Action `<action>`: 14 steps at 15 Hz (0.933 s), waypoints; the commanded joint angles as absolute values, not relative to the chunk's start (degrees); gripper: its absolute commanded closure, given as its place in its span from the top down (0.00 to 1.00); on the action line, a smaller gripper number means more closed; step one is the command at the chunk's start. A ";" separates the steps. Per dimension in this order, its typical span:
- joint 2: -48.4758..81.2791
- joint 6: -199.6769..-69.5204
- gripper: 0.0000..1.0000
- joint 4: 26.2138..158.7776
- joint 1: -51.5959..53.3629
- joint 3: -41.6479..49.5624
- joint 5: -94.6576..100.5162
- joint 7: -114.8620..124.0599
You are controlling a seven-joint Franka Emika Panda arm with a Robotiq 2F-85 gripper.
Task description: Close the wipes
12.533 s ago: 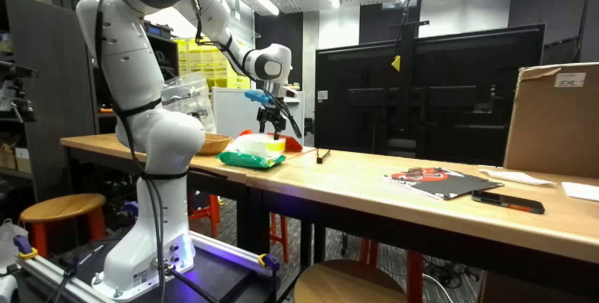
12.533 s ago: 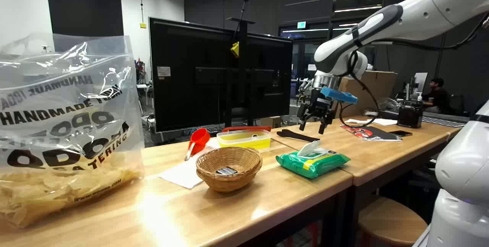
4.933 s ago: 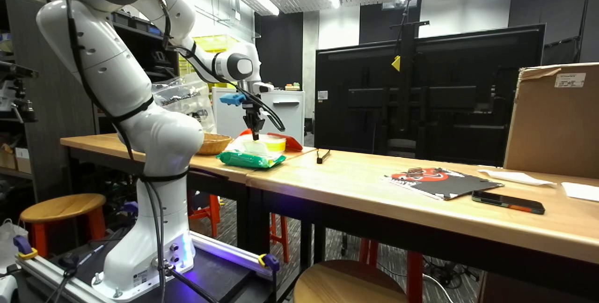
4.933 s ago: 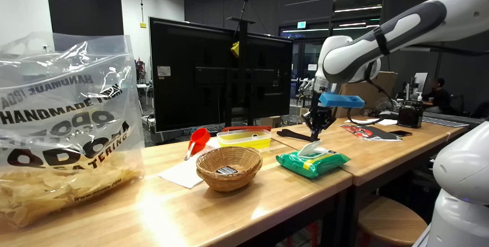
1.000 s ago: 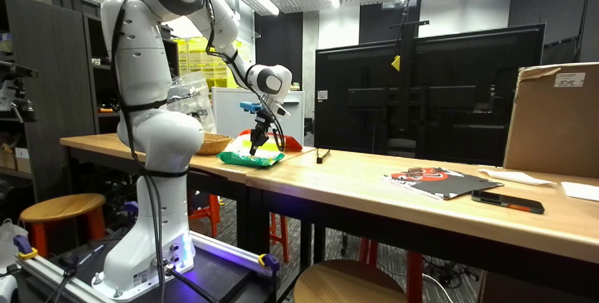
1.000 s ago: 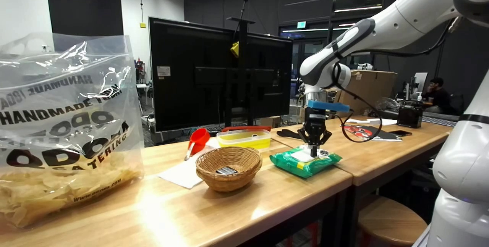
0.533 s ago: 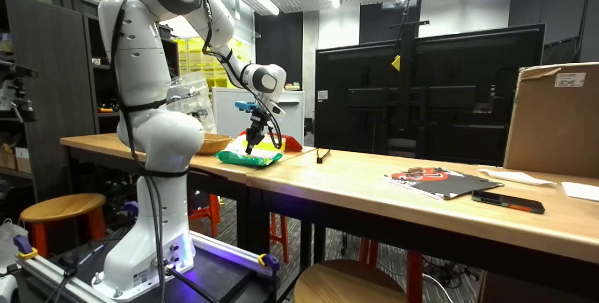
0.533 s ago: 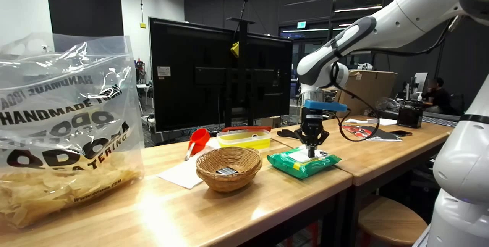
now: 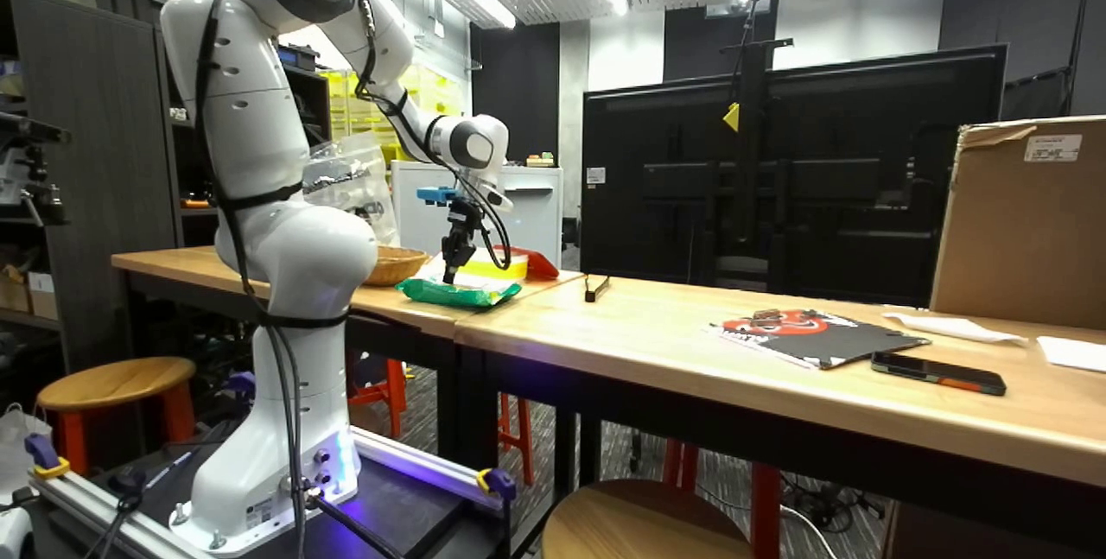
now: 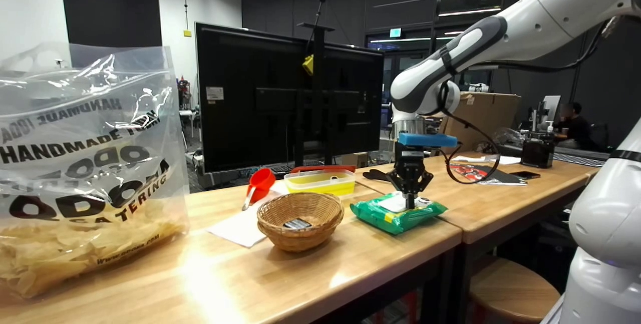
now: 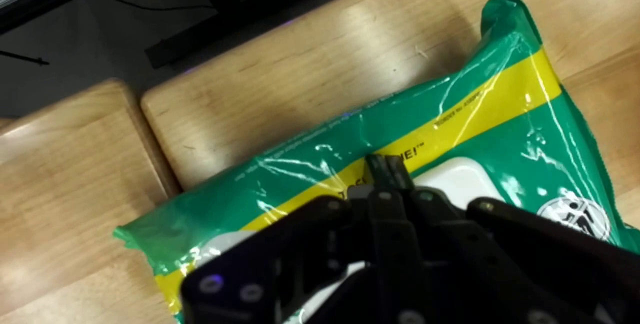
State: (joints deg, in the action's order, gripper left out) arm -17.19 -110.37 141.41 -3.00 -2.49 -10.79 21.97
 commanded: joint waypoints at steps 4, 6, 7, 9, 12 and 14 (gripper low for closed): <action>-21.55 -114.62 0.00 144.18 -2.96 -2.95 -8.78 22.58; -22.34 -115.56 0.00 144.29 -3.04 -3.04 -8.30 22.76; -22.78 -115.93 0.00 144.29 -3.07 -3.12 -7.95 22.87; -23.48 -116.51 0.00 144.32 -3.08 -3.19 -7.49 22.76; -24.35 -116.99 0.00 144.36 -3.09 -3.20 -7.10 22.61; -24.85 -117.44 0.00 144.50 -3.13 -3.23 -7.01 22.58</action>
